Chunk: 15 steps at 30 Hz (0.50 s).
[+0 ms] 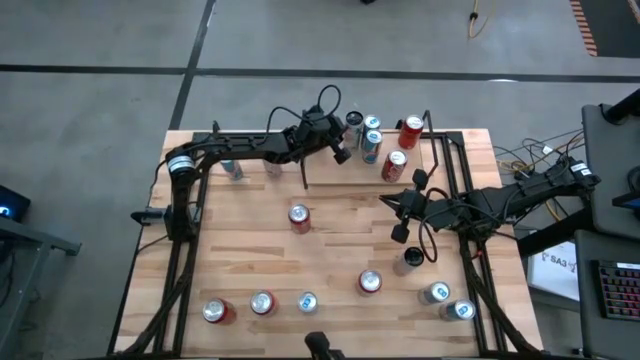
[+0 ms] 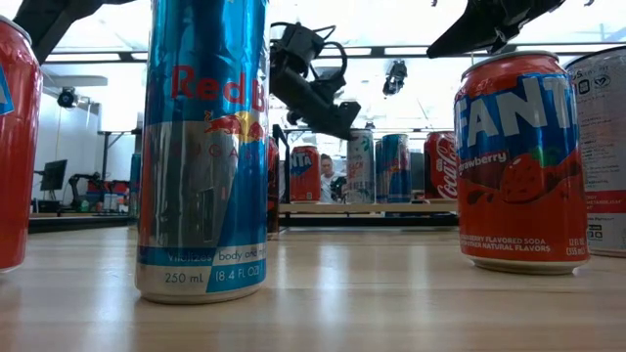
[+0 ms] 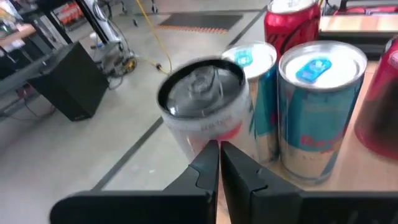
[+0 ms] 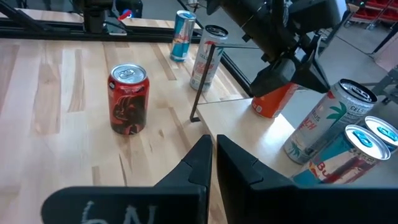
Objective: Place canned beverage on shelf
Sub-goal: Put the white soda can on the shelf, then put the dark red soda can on the shelf
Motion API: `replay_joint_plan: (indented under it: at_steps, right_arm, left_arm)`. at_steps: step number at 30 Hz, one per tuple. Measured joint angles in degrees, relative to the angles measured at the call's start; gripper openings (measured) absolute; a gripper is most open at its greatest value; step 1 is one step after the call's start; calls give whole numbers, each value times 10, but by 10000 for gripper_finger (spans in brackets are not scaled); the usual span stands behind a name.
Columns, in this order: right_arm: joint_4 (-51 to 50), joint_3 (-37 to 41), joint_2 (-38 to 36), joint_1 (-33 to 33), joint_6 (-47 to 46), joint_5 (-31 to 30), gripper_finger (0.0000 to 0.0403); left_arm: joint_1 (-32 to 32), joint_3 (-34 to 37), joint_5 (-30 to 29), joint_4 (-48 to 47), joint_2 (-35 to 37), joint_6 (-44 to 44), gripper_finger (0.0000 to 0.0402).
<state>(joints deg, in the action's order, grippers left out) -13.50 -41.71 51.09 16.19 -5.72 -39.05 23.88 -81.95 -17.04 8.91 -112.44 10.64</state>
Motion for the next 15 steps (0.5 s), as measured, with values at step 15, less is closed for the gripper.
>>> replay_joint_plan:
  at_steps: [15]
  right_arm:
    - [37,0,0,0,-43,5,13]
  left_arm:
    - [-121,30,0,-116,112,41,0]
